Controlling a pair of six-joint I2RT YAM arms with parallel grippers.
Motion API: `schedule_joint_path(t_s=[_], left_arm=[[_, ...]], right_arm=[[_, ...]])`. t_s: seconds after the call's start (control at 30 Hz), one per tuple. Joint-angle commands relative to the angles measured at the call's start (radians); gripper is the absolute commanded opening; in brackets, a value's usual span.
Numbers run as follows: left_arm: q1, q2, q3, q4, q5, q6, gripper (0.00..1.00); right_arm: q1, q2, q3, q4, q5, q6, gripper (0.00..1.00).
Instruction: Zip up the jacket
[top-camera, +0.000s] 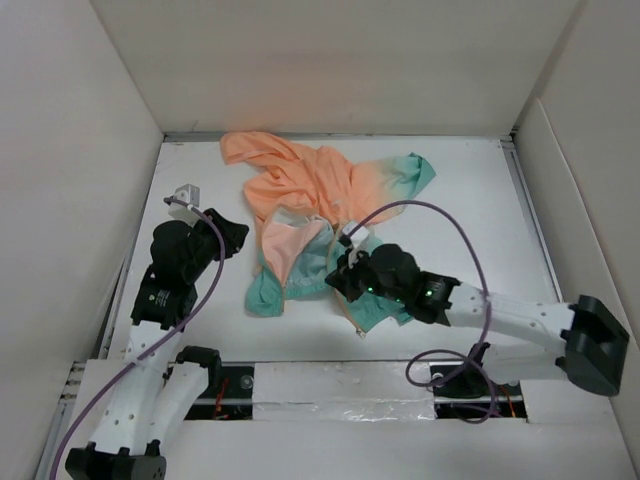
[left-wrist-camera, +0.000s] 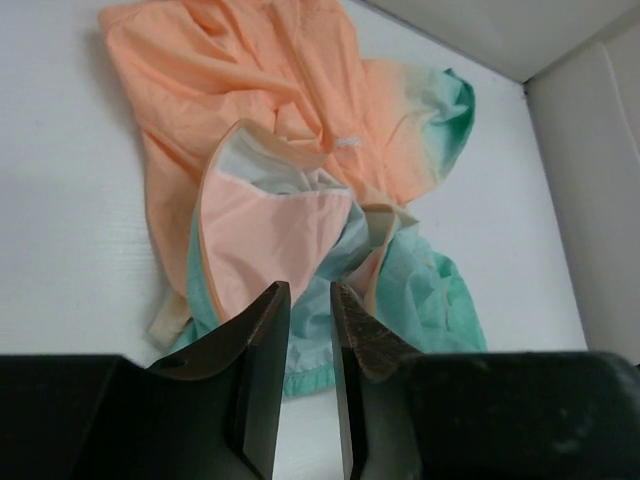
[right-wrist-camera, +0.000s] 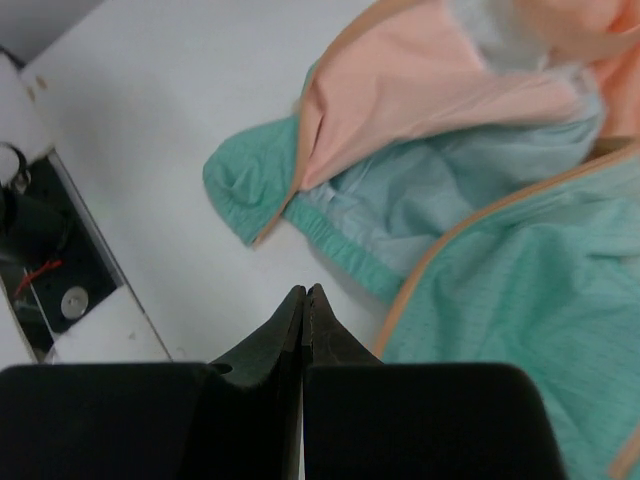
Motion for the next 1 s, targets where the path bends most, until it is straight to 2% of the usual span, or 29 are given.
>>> schedule_joint_path(t_s=[0.0, 0.07, 0.1, 0.13, 0.2, 0.23, 0.47, 0.6, 0.7, 0.97], left_arm=[[-0.005, 0.014, 0.027, -0.05, -0.027, 0.043, 0.21], [-0.005, 0.011, 0.003, -0.032, -0.022, 0.032, 0.26], [-0.005, 0.009, -0.002, -0.027, -0.024, 0.032, 0.27], [-0.005, 0.011, -0.003, -0.026, -0.022, 0.031, 0.28], [-0.005, 0.014, 0.001, -0.032, -0.022, 0.029, 0.28], [-0.005, 0.013, 0.0, -0.032, -0.022, 0.03, 0.28], [-0.005, -0.006, -0.011, 0.005, 0.006, 0.035, 0.29], [-0.005, -0.026, -0.011, 0.014, 0.021, 0.047, 0.3], [-0.005, -0.04, -0.016, 0.025, 0.035, 0.047, 0.3], [-0.005, -0.035, -0.014, 0.036, 0.061, 0.055, 0.31]], right_arm=[[0.055, 0.126, 0.033, 0.163, 0.035, 0.048, 0.0], [0.065, 0.178, 0.034, 0.235, 0.046, 0.062, 0.04], [0.075, 0.227, 0.039, 0.252, 0.043, 0.075, 0.09], [0.084, 0.252, 0.042, 0.268, 0.05, 0.085, 0.22], [0.095, 0.302, 0.054, 0.309, 0.051, 0.111, 0.31], [0.11, 0.35, 0.06, 0.315, 0.058, 0.119, 0.33], [0.129, 0.565, 0.102, 0.49, 0.035, 0.226, 0.37], [0.138, 0.648, 0.132, 0.533, 0.044, 0.268, 0.39], [0.138, 0.683, 0.134, 0.561, 0.069, 0.297, 0.47], [0.138, 0.737, 0.152, 0.582, 0.081, 0.343, 0.43]])
